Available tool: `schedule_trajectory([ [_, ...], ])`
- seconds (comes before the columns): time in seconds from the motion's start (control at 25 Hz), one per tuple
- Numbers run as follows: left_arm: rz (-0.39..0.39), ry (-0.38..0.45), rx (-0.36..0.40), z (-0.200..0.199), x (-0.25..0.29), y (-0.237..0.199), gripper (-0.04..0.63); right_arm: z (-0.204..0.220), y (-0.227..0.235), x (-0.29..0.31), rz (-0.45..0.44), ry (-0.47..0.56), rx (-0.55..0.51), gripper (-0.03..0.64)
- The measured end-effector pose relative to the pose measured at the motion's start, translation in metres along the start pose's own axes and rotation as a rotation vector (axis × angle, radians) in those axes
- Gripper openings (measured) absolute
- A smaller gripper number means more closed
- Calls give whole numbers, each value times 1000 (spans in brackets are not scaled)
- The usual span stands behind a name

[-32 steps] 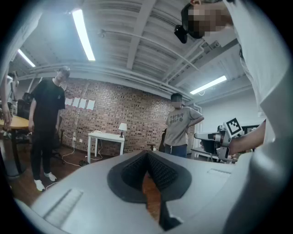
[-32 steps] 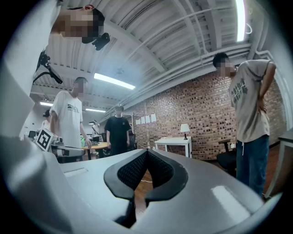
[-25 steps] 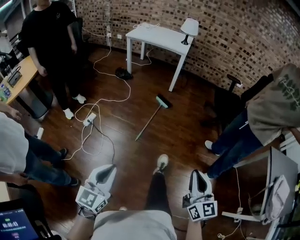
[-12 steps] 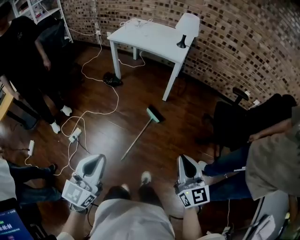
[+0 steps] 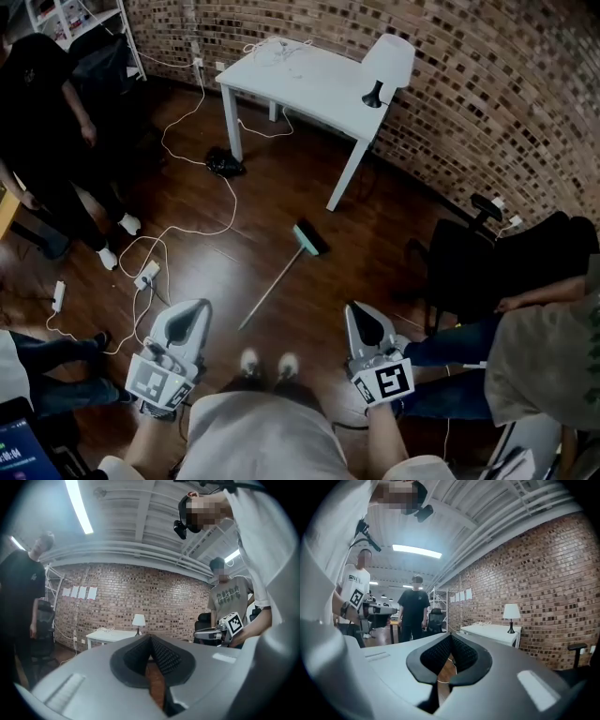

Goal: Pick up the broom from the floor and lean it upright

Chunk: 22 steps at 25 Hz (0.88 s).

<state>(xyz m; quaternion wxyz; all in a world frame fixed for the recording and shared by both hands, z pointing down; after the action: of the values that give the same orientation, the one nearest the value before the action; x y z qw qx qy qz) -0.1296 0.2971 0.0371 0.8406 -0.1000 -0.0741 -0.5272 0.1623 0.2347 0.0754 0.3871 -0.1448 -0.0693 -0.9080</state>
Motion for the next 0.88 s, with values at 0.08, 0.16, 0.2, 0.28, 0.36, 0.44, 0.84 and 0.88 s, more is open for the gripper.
schedule_trajectory([
  [0.08,-19,-10,-6,6,-6,-5,-2,9,0,10,-23,-15,11,12],
  [0.16,-22,-24,-30,14,-11,-7,-2,17,-2,17,-37,-23,26,12],
  [0.2,-26,-32,-43,18,-14,-7,-2,20,-3,20,-44,-27,29,12],
  [0.28,-37,-46,-61,26,-19,-8,-2,26,-6,26,-63,-32,31,13],
  [0.36,-38,-57,-70,34,-23,-8,-2,35,-11,34,-96,-51,1,33],
  [0.44,-39,-72,-76,44,-26,-10,-2,48,-18,45,-125,-92,-49,111],
  [0.84,-94,-227,-115,119,13,-43,0,107,-22,108,-156,-190,-48,147],
  [0.88,-102,-238,-128,130,21,-48,0,114,-22,115,-158,-195,-41,140],
])
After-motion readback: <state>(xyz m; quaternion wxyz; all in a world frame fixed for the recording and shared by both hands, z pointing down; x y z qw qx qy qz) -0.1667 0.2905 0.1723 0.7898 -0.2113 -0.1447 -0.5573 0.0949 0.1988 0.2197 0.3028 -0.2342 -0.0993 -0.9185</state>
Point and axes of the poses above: the fingertips, and each gripper's own axes: x forward along the fingers, y to its right, z out of its underside, the point moved 5 cm from there along -x, backward along the fingers, and after that the axes turned 12 degrees about -y, right-handed, at the moved point
